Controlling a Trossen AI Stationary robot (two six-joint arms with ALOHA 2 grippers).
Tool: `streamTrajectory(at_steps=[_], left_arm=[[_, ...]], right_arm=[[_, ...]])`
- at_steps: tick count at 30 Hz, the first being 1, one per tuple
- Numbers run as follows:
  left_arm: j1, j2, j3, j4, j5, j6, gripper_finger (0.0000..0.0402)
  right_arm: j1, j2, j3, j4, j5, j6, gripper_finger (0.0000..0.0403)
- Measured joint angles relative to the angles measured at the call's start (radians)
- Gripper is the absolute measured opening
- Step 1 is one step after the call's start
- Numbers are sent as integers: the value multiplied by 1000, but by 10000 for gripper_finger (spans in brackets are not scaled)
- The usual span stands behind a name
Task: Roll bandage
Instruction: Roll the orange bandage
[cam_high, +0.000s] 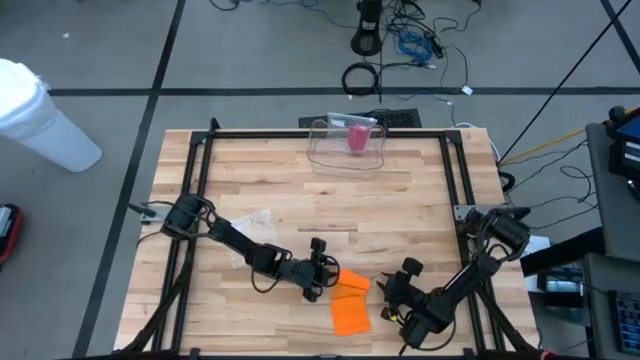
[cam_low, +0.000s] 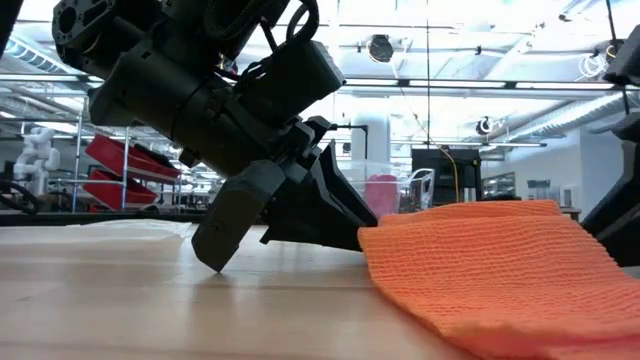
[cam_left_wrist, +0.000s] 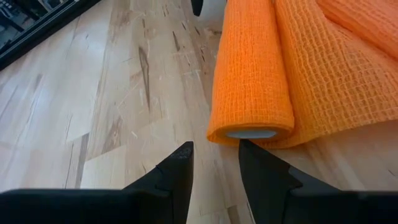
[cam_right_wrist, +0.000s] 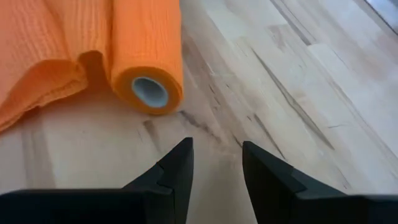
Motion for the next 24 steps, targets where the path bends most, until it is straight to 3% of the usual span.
streamTrajectory(at_steps=[8,16,24], left_arm=[[4,0,0,3,6,-1,134],[14,2,-1,0,47,-26,134],[14,2,-1,1,48,-27,134]], right_arm=[[-8,2,0,121,76,-131,123],[-34,1,0,168,78,-213,123],[-45,1,2,331,109,-401,123]])
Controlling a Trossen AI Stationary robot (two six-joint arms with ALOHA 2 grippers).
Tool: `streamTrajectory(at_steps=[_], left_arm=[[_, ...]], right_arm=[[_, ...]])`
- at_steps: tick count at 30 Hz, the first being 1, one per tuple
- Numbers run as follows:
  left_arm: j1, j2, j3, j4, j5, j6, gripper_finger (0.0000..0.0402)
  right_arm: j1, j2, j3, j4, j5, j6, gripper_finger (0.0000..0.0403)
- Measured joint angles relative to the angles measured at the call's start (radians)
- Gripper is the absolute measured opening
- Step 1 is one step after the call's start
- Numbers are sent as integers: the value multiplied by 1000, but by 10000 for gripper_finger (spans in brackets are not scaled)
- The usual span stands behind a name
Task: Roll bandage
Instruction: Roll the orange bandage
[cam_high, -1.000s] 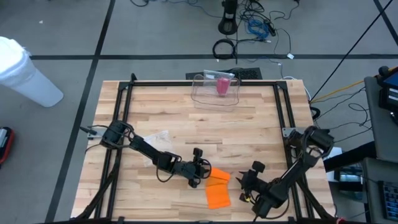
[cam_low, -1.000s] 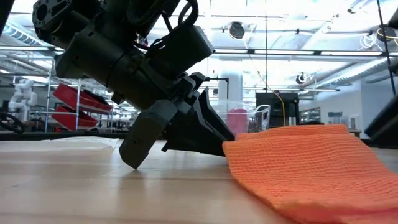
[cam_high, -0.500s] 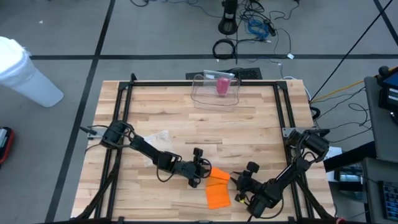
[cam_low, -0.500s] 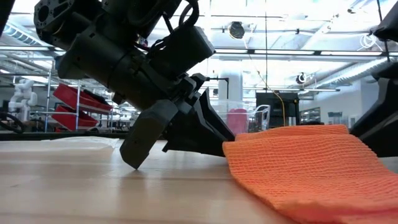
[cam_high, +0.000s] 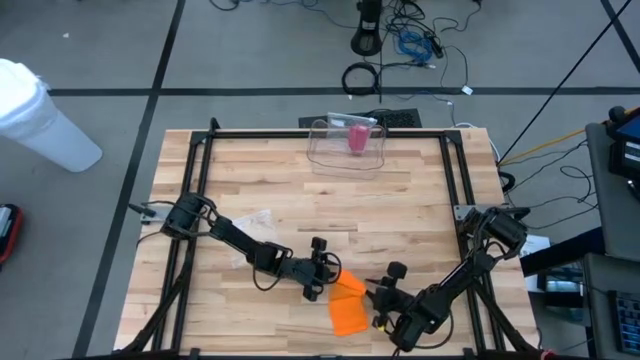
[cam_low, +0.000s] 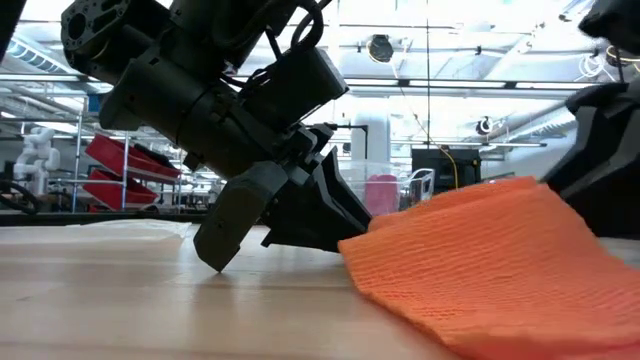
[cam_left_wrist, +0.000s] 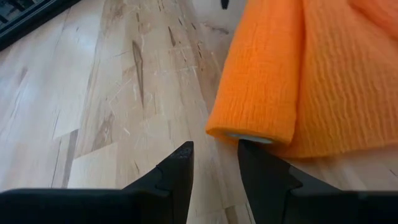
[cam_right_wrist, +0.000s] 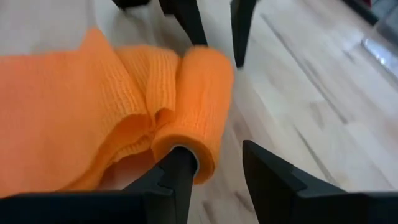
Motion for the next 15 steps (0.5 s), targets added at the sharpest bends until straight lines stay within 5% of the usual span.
streamTrajectory(at_steps=[15], left_arm=[[2,0,-3,11,5,-22,134]], right_arm=[[-68,-3,1,98,29,-26,99]])
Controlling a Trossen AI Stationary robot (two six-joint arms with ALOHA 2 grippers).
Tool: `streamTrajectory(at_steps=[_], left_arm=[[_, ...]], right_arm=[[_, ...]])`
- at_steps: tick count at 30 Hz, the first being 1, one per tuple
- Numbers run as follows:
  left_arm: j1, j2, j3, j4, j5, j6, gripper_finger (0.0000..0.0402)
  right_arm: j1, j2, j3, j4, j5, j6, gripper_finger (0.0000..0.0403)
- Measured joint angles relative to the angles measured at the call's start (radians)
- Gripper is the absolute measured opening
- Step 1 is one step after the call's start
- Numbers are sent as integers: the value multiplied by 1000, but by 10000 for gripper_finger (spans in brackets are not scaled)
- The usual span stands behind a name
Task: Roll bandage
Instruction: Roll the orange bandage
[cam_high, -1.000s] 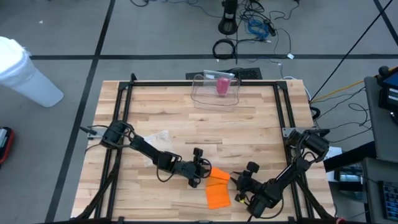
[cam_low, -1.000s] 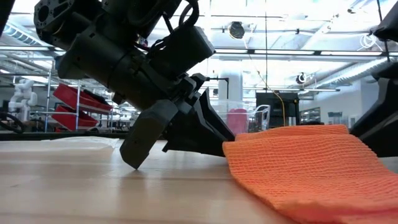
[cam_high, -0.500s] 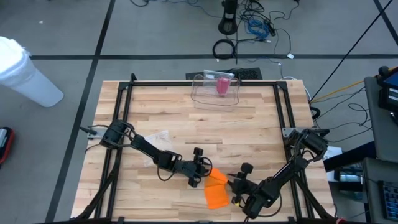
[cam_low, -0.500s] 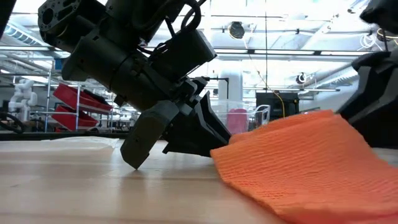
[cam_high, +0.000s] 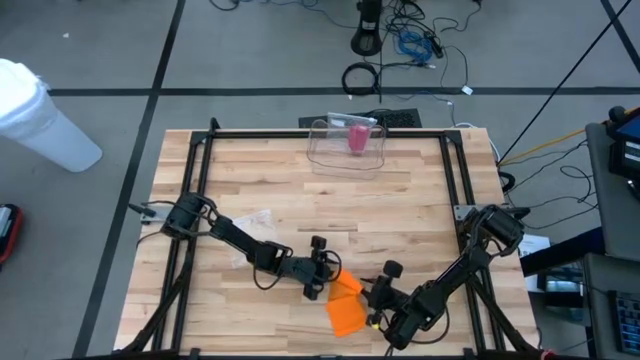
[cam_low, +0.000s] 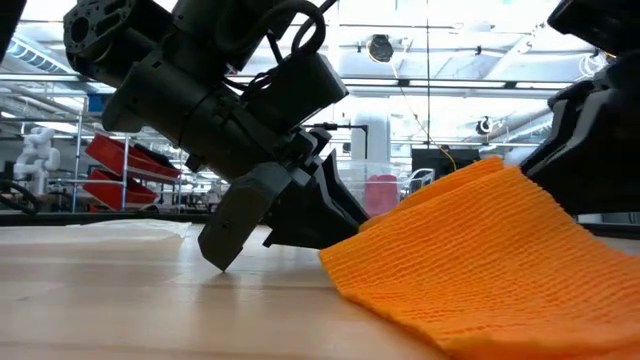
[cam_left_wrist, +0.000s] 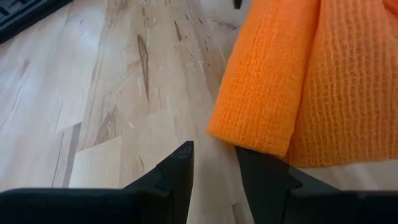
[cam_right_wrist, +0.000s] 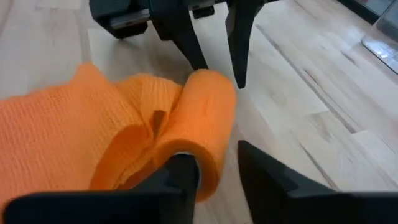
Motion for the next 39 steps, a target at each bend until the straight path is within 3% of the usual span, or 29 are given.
streamTrajectory(at_steps=[3,5,13,17,20,23,26,28,33,35,39], left_arm=[[-1,-3,0,-2,-12,-2,134],[-8,-21,-1,-28,-30,0,134],[-27,-230,-7,-224,-195,17,134],[-34,-358,-13,-336,-234,134,134],[-32,-470,-6,-403,-313,212,134],[-32,-578,-5,-434,-309,231,134],[-18,-670,-11,-445,-240,208,134],[-1,-716,-24,-447,-138,205,134],[65,-762,-53,-413,314,187,134],[96,-761,-81,-340,430,174,134],[159,-740,-146,-254,476,120,134]], right_arm=[[-2,0,0,25,63,-39,34],[-2,0,0,25,125,-95,13],[4,-44,8,22,402,-377,4],[-3,-104,9,26,588,-607,4],[-17,-179,8,9,580,-757,4],[-32,-258,9,22,580,-859,3],[-36,-341,8,26,571,-922,3],[-34,-393,9,32,572,-971,3],[-29,-480,9,32,499,-1080,7],[-32,-502,9,44,418,-1110,8],[-67,-517,9,135,233,-1213,7]])
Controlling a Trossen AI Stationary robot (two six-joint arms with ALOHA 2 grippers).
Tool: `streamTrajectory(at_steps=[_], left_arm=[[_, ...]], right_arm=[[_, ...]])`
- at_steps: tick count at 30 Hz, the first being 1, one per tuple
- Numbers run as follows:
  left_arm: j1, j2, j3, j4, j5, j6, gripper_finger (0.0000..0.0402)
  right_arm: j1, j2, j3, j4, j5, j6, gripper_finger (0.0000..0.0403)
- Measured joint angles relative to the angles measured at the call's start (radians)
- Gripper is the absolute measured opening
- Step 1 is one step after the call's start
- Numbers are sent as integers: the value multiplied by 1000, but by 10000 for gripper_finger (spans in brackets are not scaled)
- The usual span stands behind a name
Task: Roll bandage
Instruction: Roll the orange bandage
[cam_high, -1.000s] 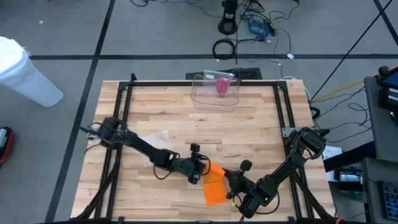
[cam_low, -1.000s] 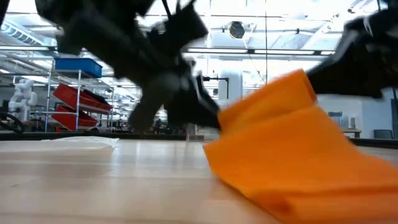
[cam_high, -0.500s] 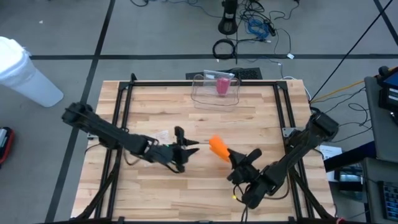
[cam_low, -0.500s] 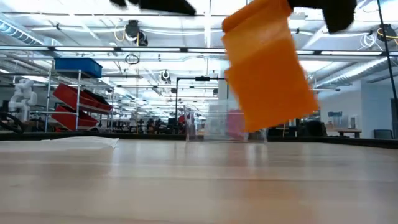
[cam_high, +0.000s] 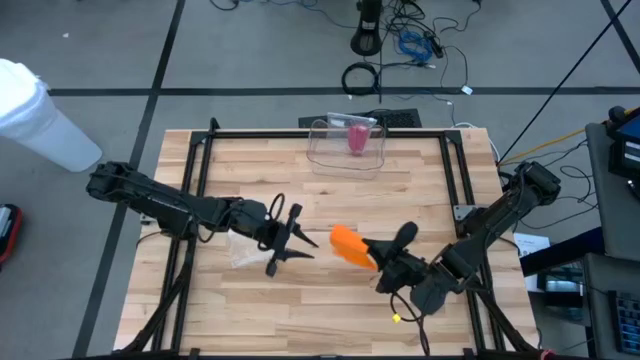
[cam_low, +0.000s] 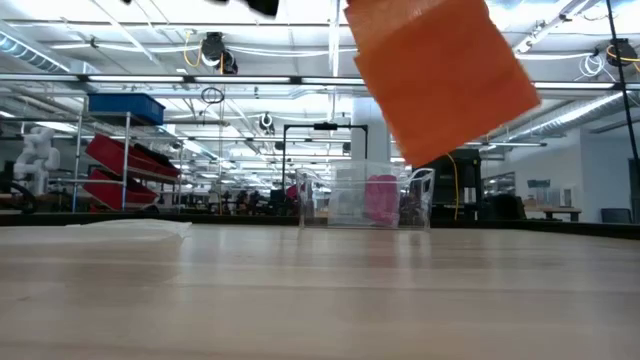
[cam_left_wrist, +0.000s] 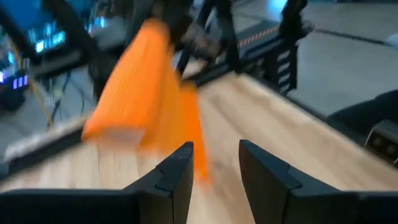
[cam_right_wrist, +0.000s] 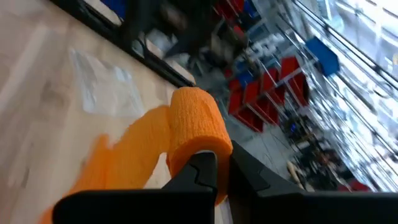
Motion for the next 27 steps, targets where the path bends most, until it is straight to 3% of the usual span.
streamTrajectory(at_steps=[5,11,17,27], left_arm=[[54,10,-72,64,13,-80,134],[53,11,-127,223,101,-152,134],[29,10,-127,205,196,-151,134],[58,-15,-127,154,177,-194,134]], right_arm=[[-56,0,0,225,-143,-230,7],[-130,23,0,453,-348,-467,4],[-200,92,-1,599,-371,-579,2],[-230,101,-42,618,-252,-616,1]])
